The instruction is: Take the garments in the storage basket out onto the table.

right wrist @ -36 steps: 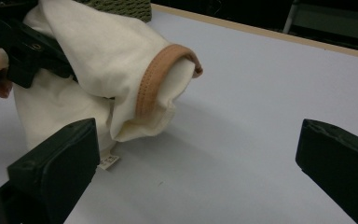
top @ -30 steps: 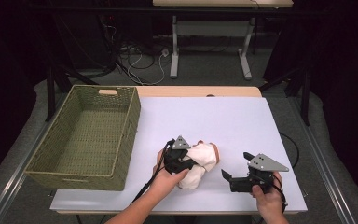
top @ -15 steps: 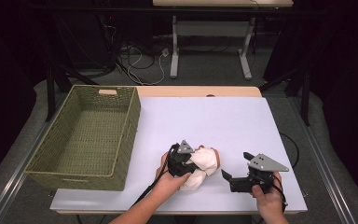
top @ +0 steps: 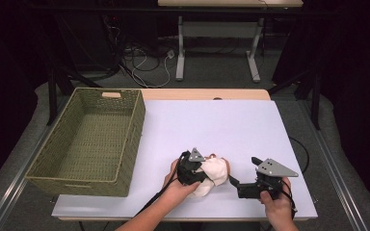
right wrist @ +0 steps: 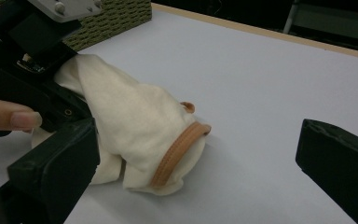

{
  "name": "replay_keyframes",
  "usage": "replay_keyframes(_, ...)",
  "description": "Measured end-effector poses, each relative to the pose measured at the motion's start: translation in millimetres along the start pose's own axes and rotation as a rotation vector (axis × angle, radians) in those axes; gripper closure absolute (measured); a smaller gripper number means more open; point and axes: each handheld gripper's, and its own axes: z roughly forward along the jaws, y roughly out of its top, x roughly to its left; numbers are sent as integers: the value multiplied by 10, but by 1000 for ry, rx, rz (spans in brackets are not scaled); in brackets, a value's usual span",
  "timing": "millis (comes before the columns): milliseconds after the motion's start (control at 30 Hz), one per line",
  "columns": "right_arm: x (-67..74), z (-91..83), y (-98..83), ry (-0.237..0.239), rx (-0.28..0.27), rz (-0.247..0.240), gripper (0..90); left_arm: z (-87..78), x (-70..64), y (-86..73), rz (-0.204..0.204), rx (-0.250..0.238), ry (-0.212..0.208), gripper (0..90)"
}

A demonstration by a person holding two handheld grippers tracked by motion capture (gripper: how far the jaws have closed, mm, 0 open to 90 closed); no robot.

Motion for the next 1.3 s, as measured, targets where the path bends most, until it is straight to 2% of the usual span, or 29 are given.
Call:
replay_keyframes(433, 3, 5, -1, 1, -2, -2, 0, 61, -79, 14, 50, 28, 5, 699)
replay_keyframes(667, 3, 5, -1, 1, -1, -2, 0, 61, -89, 16, 49, 21, 10, 660)
replay_keyframes(967, 3, 5, -1, 1, -1, -2, 0, 51, -116, 19, 35, 5, 7, 528)
replay_keyframes(1000, 3, 4, -2, 1, 0, 1, 0, 42, -118, 22, 52, 7, 16, 506)
replay_keyframes(1233, 2, 4, -1, 1, 4, -3, 0, 27, -132, 21, 60, 2, 24, 385)
replay_keyframes(1300, 2, 3, -1, 2, 3, -2, 0, 29, -137, 16, 52, -1, 18, 351)
